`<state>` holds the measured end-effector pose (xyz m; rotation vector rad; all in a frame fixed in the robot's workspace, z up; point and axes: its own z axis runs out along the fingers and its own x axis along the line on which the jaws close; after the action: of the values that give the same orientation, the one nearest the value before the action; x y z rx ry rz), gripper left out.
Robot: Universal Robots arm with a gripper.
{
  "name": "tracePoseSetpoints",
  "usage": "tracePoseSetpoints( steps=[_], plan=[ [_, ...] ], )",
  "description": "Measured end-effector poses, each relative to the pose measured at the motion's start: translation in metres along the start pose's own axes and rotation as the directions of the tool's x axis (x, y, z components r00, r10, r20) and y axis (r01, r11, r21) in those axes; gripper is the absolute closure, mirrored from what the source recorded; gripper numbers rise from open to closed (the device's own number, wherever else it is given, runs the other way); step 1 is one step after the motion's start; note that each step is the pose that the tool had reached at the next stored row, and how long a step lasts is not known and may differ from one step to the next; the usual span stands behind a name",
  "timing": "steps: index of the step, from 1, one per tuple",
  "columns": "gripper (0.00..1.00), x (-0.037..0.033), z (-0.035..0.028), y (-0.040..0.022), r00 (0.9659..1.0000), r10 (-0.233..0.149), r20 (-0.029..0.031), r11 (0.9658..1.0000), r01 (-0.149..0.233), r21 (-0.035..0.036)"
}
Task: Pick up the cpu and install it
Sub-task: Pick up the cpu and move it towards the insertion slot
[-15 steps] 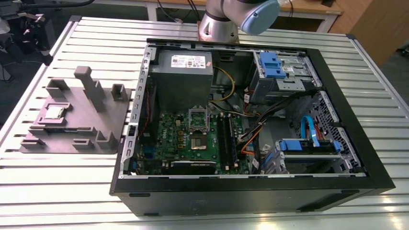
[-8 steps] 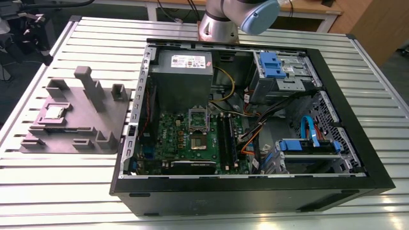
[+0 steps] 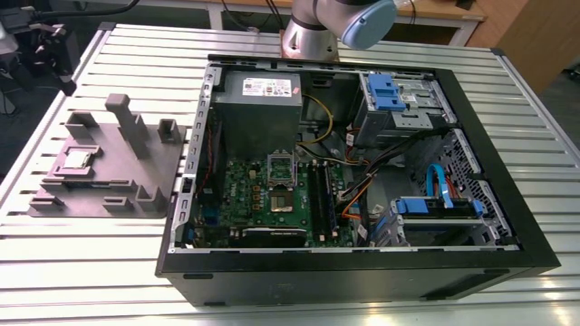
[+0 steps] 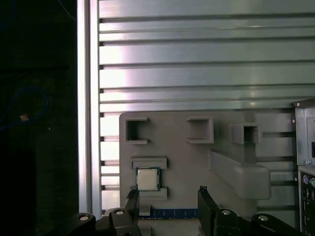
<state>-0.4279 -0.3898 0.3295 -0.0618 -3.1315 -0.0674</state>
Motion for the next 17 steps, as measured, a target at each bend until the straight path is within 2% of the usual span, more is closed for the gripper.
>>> tracePoseSetpoints(
  steps=[1,7,11,17],
  plan=[
    [0.41,0.0001,0.0011,-0.0009,1.0000,-0.002,-0.0005,1.0000,0.002,0.0000],
    [0.41,0.0005,0.0063,-0.0029,0.9992,-0.038,-0.0125,0.9993,0.038,0.0006],
    [0.41,0.0053,0.0080,-0.0033,0.9989,-0.045,-0.0130,0.9990,0.045,0.0006],
    [0.41,0.0063,0.0085,-0.0033,0.9989,-0.045,-0.0129,0.9990,0.045,0.0006]
  ],
)
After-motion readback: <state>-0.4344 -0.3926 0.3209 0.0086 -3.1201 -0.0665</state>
